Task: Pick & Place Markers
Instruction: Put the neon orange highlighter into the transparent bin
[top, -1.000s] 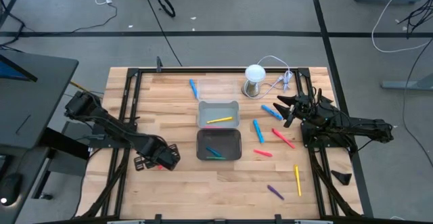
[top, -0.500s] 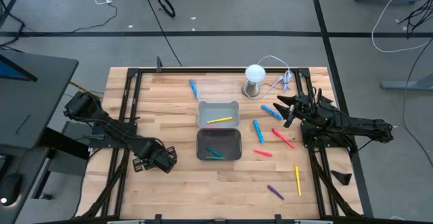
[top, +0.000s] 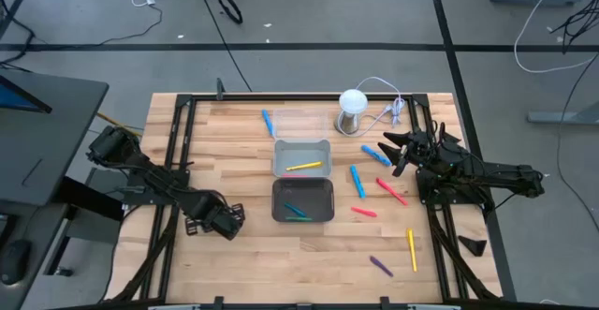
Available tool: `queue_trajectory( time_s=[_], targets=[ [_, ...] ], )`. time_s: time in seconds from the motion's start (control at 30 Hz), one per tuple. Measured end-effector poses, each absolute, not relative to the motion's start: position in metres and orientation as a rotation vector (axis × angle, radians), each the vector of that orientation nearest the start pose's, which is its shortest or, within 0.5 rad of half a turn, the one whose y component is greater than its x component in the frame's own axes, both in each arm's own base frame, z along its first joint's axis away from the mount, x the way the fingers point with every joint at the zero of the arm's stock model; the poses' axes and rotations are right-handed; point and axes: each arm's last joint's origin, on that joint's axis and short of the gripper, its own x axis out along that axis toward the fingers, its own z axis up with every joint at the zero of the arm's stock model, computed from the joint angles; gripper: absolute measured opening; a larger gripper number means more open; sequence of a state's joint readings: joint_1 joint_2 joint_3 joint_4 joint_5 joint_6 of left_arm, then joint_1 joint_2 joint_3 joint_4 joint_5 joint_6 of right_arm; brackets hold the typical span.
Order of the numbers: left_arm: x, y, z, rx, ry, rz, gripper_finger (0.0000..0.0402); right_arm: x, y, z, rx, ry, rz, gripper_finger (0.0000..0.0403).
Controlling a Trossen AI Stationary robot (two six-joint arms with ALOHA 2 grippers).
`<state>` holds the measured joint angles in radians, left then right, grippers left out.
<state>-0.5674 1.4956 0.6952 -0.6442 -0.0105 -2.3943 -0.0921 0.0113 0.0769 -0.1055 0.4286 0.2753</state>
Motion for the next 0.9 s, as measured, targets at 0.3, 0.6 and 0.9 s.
queue_trajectory(
  time_s=[0.3, 0.6, 0.9],
  targets=[
    [0.203, -0.122, 0.145, -1.514, 1.037, 1.21, 0.0068, 0.089, -0.02, 0.179, 0.262, -0.032, -0.523, 0.0231],
    [0.221, -0.104, 0.172, -1.391, 1.055, 1.219, 0.0068, 0.089, -0.02, 0.179, 0.262, -0.032, -0.523, 0.0231],
    [0.247, -0.076, 0.215, -1.19, 1.152, 1.052, 0.0068, 0.089, -0.02, 0.179, 0.262, -0.032, -0.523, 0.0231]
  ],
)
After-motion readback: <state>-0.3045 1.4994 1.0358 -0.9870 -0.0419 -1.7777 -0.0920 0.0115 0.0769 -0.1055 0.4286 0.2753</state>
